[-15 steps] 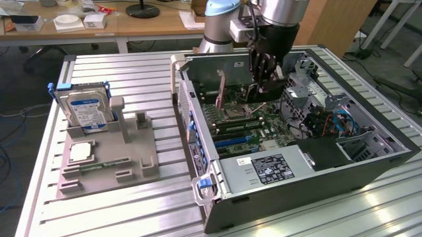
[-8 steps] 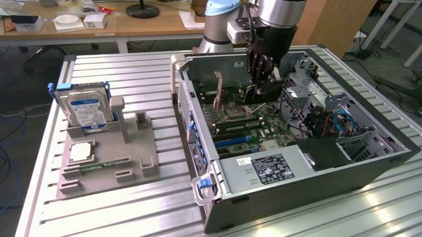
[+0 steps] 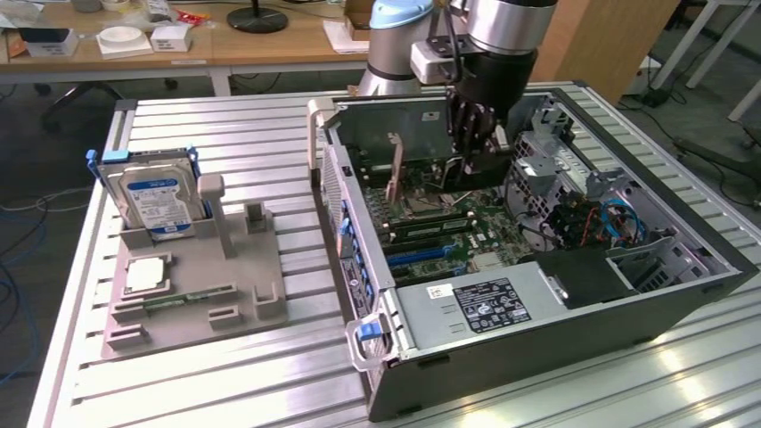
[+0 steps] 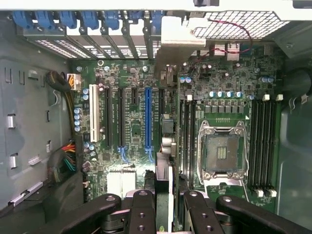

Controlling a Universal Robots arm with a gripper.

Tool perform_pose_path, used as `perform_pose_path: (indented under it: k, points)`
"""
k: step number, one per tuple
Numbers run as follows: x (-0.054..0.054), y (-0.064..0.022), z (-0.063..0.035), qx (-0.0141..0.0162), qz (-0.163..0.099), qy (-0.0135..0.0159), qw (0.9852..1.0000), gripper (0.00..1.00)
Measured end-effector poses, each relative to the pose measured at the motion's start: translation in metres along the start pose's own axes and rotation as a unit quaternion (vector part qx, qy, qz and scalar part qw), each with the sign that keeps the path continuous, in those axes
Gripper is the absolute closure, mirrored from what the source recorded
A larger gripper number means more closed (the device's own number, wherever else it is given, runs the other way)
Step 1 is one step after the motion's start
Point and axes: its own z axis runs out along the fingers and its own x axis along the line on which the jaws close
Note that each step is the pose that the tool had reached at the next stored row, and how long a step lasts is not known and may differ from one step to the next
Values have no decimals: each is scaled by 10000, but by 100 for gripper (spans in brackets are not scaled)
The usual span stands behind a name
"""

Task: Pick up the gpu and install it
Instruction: 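Insert the gpu into the slot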

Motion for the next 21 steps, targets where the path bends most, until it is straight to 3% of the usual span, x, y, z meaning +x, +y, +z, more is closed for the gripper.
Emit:
perform_pose_path:
  k: [12,21]
  points:
    - [73,0,26,1,-1,82,10000,73]
    - [72,53,168,2,-2,82,10000,73]
